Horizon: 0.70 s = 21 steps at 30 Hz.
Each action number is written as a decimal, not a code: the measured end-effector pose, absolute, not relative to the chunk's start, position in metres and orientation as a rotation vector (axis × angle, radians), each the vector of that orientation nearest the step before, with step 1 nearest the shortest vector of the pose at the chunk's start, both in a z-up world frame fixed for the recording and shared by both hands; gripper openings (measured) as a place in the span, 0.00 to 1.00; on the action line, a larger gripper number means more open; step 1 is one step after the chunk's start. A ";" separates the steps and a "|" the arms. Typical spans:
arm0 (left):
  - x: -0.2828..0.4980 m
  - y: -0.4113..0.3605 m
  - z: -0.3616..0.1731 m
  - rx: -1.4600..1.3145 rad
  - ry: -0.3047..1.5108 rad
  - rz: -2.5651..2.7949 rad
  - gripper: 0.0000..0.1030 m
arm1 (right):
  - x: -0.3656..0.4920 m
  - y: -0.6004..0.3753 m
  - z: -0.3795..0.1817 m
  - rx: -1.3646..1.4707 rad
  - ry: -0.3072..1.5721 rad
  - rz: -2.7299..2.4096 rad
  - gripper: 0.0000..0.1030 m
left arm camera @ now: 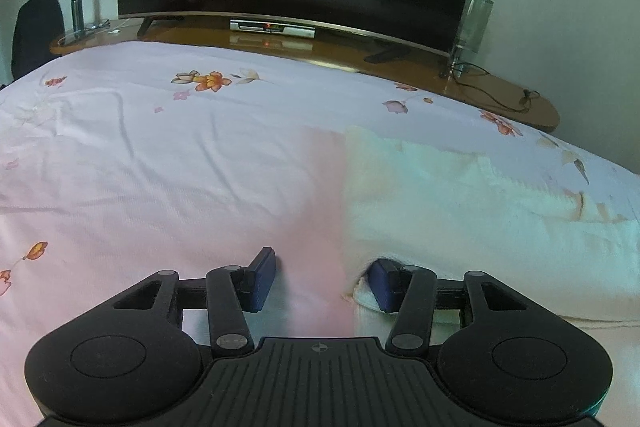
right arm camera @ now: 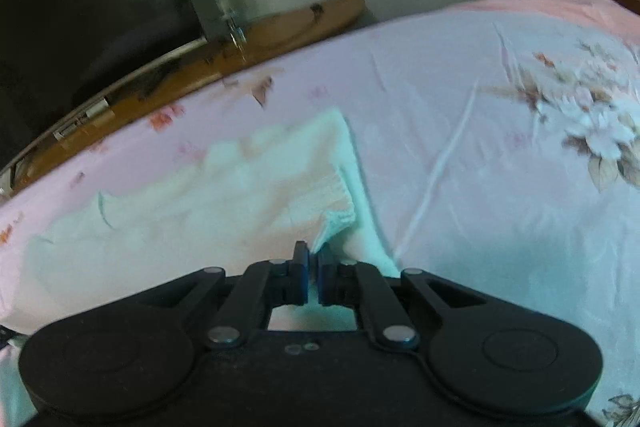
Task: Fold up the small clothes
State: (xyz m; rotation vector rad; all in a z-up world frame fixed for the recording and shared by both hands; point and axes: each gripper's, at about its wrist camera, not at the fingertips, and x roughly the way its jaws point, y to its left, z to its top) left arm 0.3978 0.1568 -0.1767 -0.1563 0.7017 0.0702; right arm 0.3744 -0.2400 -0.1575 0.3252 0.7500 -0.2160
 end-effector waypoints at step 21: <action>0.388 0.150 -0.170 -0.080 0.722 0.034 0.50 | 0.398 -0.269 -0.156 0.482 0.736 -0.175 0.16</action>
